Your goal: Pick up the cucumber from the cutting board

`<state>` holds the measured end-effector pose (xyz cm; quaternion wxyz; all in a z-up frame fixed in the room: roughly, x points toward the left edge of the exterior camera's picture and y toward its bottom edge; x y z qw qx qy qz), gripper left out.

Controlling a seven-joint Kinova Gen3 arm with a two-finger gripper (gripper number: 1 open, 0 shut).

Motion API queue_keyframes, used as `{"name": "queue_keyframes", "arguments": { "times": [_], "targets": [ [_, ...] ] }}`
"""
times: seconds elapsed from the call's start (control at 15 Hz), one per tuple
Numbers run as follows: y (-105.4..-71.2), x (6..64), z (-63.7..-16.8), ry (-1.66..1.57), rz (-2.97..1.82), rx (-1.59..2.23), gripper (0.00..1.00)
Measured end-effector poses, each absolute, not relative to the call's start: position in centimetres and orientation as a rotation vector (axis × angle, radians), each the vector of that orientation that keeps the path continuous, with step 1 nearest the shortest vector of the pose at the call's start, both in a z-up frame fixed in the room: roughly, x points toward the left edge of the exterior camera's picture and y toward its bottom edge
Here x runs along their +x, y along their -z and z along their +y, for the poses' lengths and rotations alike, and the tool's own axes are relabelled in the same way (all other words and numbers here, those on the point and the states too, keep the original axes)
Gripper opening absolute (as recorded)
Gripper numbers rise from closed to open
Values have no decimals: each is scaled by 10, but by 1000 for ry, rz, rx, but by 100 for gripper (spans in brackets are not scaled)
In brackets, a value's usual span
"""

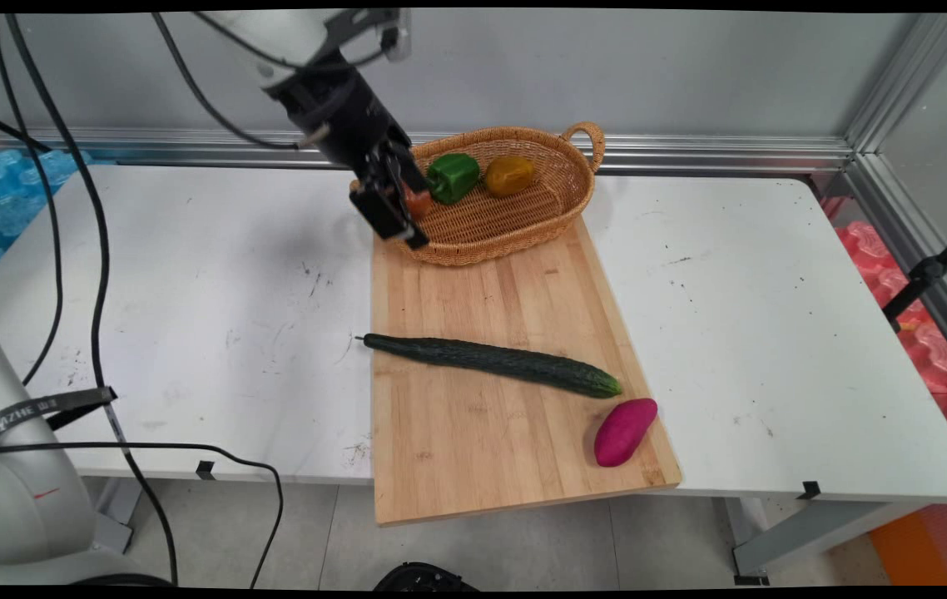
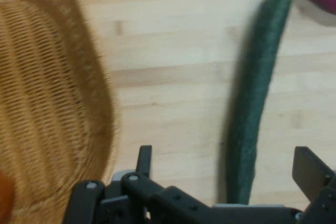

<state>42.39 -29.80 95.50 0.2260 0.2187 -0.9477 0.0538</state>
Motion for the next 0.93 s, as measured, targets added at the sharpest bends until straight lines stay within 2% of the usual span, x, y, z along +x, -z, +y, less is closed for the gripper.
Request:
{"name": "queue_keyframes", "arguments": {
  "times": [0.33, 0.93],
  "targets": [
    [-924, 388, -288, -121, -2645, 493, 100],
    [-844, 326, -290, -76, -2709, 371, 100]
  ]
}}
